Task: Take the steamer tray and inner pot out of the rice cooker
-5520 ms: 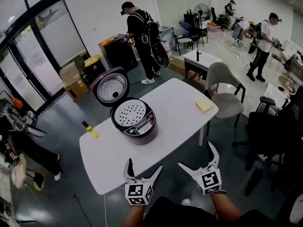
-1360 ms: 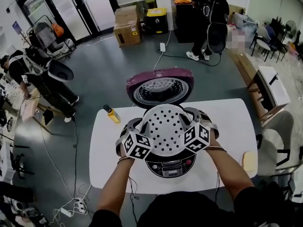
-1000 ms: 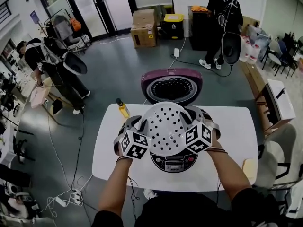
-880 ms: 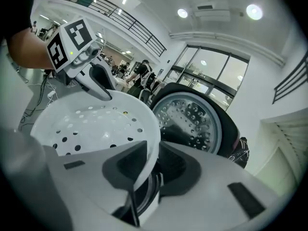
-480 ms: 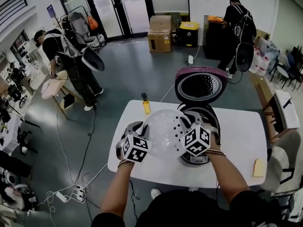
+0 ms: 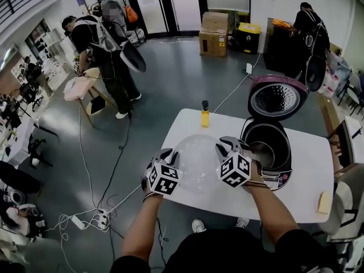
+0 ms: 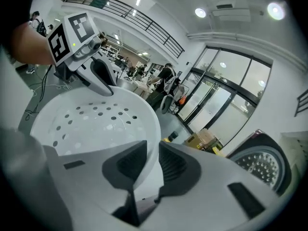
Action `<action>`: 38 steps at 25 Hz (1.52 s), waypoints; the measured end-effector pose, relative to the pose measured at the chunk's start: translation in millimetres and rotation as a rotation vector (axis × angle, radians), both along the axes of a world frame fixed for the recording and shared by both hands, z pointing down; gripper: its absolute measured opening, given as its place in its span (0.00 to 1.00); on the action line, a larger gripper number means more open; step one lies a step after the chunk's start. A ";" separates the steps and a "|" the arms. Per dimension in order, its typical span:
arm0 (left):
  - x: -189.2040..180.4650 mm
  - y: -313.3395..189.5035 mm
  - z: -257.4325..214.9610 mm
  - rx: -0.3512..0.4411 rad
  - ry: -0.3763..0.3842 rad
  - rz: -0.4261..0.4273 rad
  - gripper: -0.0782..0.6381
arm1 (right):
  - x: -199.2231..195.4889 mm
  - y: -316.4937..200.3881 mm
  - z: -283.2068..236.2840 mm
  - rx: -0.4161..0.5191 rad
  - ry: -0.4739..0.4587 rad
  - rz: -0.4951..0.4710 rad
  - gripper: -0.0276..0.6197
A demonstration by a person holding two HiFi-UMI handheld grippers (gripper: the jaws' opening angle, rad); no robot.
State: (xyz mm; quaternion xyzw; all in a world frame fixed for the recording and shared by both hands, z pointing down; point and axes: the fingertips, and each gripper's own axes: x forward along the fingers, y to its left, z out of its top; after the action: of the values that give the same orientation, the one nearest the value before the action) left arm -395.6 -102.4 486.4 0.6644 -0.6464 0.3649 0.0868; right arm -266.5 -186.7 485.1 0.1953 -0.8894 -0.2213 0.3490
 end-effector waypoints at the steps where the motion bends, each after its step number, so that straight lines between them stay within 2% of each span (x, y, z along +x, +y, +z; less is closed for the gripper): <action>1: -9.3 5.9 4.8 -0.007 0.004 -0.009 0.21 | -9.6 5.5 5.0 -0.005 0.006 -0.007 0.16; 7: -55.1 32.8 46.1 -0.067 0.026 -0.040 0.21 | -58.4 28.0 43.4 -0.043 0.051 -0.037 0.16; 12: -73.7 36.7 94.5 -0.122 0.063 -0.037 0.21 | -79.6 29.6 96.0 -0.059 0.122 -0.029 0.17; 16: -79.6 37.2 138.0 -0.172 0.078 -0.019 0.21 | -82.3 33.2 142.1 -0.105 0.160 -0.010 0.17; 24: -72.3 29.0 211.0 -0.214 0.128 0.013 0.21 | -69.8 29.5 215.5 -0.218 0.153 0.060 0.16; 28: -64.3 20.5 233.6 -0.235 0.155 0.004 0.21 | -62.7 19.3 240.5 -0.237 0.188 0.075 0.16; 32: -58.6 14.8 249.1 -0.249 0.143 0.001 0.21 | -55.0 16.8 264.3 -0.259 0.220 0.073 0.18; 33: -58.9 13.8 250.1 -0.247 0.138 -0.004 0.23 | -53.6 16.5 265.1 -0.260 0.214 0.075 0.20; 35: -63.0 12.4 244.0 -0.234 0.137 -0.019 0.38 | -53.2 17.2 255.6 -0.272 0.178 0.084 0.26; 36: -65.9 11.8 236.2 -0.220 0.140 -0.028 0.43 | -54.0 18.5 245.3 -0.276 0.153 0.088 0.27; 38: -70.2 10.7 213.3 -0.180 0.154 -0.041 0.45 | -56.3 23.6 216.0 -0.275 0.090 0.090 0.27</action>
State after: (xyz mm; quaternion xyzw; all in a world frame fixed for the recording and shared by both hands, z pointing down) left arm -465.8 -91.7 699.7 0.6667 -0.6161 0.3672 0.2030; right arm -322.8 -163.1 701.0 0.1752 -0.8851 -0.0903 0.4216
